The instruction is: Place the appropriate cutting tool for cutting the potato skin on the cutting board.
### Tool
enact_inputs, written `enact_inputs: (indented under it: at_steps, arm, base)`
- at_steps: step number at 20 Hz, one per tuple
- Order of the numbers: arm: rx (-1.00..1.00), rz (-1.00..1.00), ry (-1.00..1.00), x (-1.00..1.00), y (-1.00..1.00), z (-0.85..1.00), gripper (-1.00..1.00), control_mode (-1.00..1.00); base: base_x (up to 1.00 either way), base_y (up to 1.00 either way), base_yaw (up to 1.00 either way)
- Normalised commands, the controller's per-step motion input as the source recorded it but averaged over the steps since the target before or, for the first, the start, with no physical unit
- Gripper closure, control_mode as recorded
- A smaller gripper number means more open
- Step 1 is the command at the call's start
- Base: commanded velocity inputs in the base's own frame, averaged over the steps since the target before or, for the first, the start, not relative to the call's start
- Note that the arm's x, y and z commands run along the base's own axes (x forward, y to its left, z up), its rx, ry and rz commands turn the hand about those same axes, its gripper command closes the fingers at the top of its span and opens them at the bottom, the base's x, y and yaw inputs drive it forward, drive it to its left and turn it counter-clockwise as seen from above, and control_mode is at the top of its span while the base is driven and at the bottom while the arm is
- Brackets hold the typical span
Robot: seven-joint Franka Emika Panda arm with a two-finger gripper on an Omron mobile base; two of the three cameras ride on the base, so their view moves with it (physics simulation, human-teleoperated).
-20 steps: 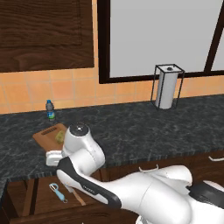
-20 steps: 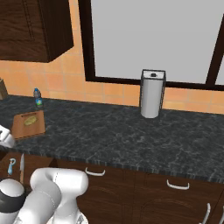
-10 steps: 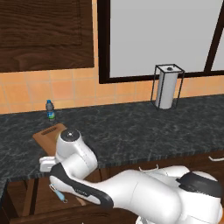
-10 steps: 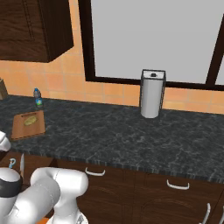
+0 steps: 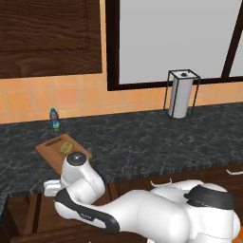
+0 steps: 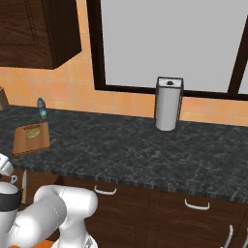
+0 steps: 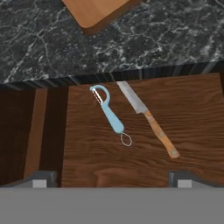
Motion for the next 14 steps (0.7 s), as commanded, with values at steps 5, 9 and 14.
enact_inputs:
  at_steps: [5, 9, 14]
  arm:
    - [0.00, 0.03, -0.05, 0.11, -0.06, -0.01, -1.00, -1.00]
    - [0.00, 0.03, -0.10, 0.09, 0.00, -0.02, -1.00, -1.00]
    - [0.00, 0.00, 0.00, 0.00, 0.00, -0.12, -1.00, -1.00]
  base:
    - [0.00, 0.00, 0.00]
    - [0.00, 0.00, 0.00]
    - [0.00, 0.00, 0.00]
